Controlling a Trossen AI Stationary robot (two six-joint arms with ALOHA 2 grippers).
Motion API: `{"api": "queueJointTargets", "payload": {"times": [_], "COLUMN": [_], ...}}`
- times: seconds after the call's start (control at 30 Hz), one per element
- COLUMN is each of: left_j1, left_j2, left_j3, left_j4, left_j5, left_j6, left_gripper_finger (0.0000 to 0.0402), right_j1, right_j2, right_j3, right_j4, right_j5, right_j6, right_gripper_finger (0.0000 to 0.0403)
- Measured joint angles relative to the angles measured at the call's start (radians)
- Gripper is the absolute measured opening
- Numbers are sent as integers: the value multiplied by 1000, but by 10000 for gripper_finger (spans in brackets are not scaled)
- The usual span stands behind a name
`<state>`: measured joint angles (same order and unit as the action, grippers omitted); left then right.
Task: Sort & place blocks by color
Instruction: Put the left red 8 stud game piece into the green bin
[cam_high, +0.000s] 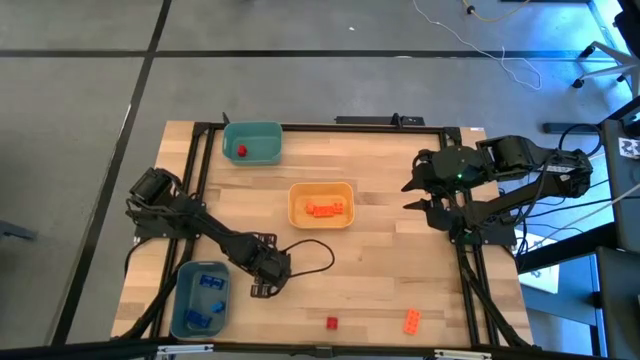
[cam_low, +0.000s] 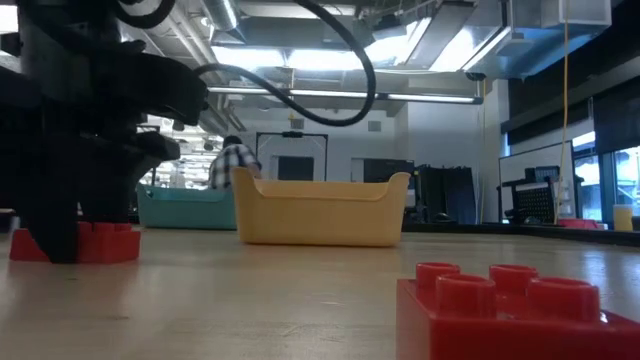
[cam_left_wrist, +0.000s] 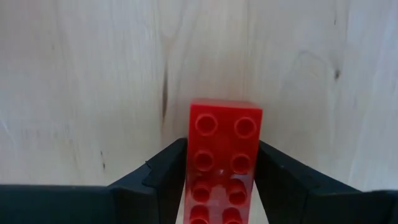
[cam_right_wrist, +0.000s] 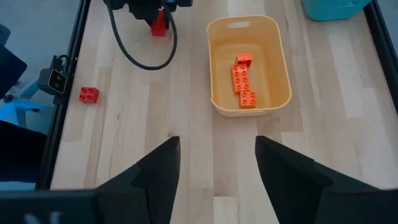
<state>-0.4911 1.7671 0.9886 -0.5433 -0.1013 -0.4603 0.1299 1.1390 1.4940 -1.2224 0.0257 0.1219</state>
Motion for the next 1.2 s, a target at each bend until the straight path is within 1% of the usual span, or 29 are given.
{"api": "queueJointTargets", "payload": {"times": [0.1,0.23,0.37,0.43,0.53,0.67,0.8,0.93,1.07,1.13,1.2], "left_j1": [1,16,55,79,122,191,246,314,381,420,456], "left_j2": [11,14,16,11,-6,-32,-62,-87,-105,-108,-121], "left_j3": [0,0,0,3,9,20,39,81,160,210,263], "left_j4": [2,1,3,0,-6,-34,-36,-101,-230,-271,-349], "left_j5": [2,20,70,81,98,50,58,15,-7,-23,-43], "left_j6": [1,-25,-146,-229,-314,-452,-539,-554,-550,-538,-509], "left_gripper_finger": [167,133,130,130,130,130,130,130,130,130,130], "right_j1": [0,0,0,0,0,0,0,0,0,0,-1], "right_j2": [0,0,0,0,0,0,0,0,0,0,0], "right_j3": [0,0,0,0,0,0,0,0,0,0,0], "right_j4": [0,0,0,0,0,0,1,1,0,0,0], "right_j5": [0,0,0,0,0,0,9,87,213,261,297], "right_j6": [0,0,0,0,0,2,1,1,26,36,58], "right_gripper_finger": [209,209,209,209,209,209,209,209,209,209,209]}}
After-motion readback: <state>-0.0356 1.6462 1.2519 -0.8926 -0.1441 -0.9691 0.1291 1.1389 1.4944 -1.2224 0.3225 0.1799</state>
